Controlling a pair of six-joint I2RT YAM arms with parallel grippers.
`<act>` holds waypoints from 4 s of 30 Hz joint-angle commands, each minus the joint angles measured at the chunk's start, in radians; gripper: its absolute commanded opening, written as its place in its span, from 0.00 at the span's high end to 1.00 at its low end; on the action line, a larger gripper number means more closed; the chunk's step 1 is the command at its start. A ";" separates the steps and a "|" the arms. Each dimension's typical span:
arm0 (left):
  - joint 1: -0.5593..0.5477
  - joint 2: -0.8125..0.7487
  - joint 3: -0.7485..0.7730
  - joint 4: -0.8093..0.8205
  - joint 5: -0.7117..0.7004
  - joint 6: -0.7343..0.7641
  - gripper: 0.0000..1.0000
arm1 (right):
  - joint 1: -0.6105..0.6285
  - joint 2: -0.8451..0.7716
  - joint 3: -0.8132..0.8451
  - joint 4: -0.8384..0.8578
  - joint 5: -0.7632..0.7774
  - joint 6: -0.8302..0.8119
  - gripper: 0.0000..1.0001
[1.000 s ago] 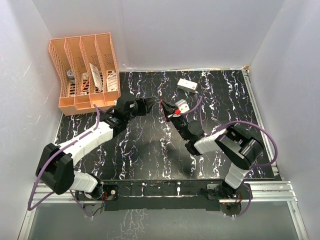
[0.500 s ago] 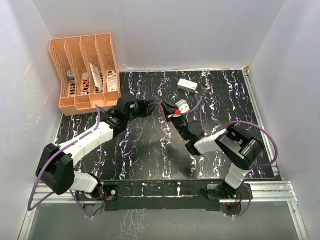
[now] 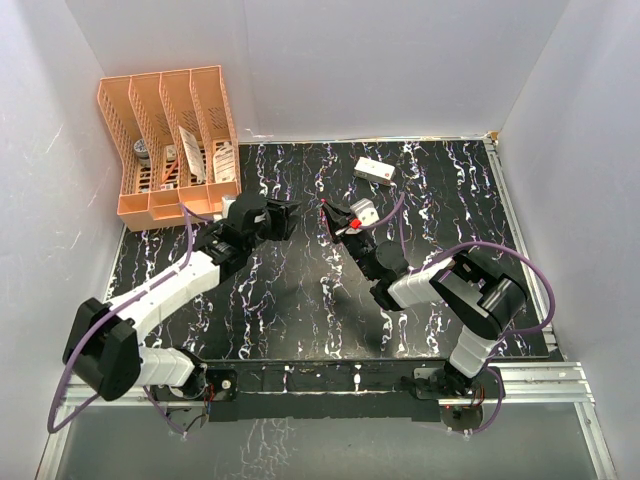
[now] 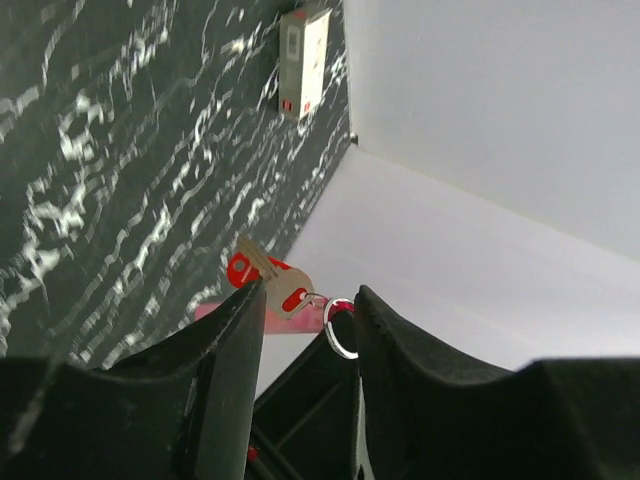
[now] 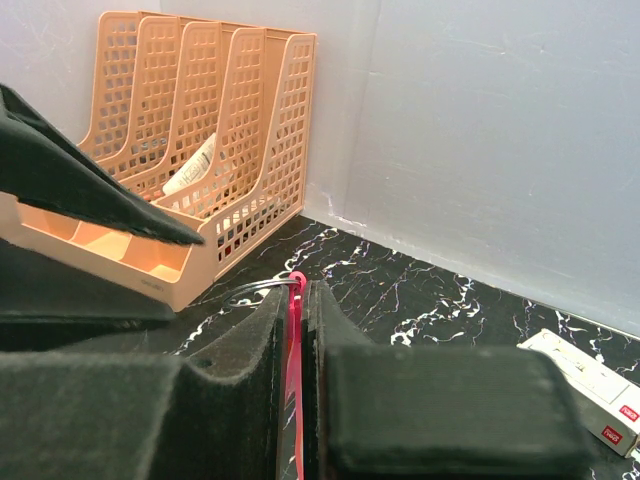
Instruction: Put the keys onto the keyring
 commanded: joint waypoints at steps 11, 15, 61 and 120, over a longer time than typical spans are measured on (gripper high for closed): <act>0.010 -0.203 -0.272 0.771 -0.026 1.151 0.67 | -0.008 -0.035 0.014 0.360 0.015 -0.009 1.00; 0.009 -0.143 -0.263 0.845 0.152 1.394 0.74 | -0.009 -0.037 0.016 0.359 0.016 -0.006 1.00; 0.008 0.113 -0.357 1.231 0.450 2.084 0.69 | -0.011 -0.032 0.014 0.359 0.011 0.020 1.00; 0.008 0.186 -0.213 1.170 0.492 2.065 1.00 | -0.010 -0.033 0.017 0.359 0.011 0.023 1.00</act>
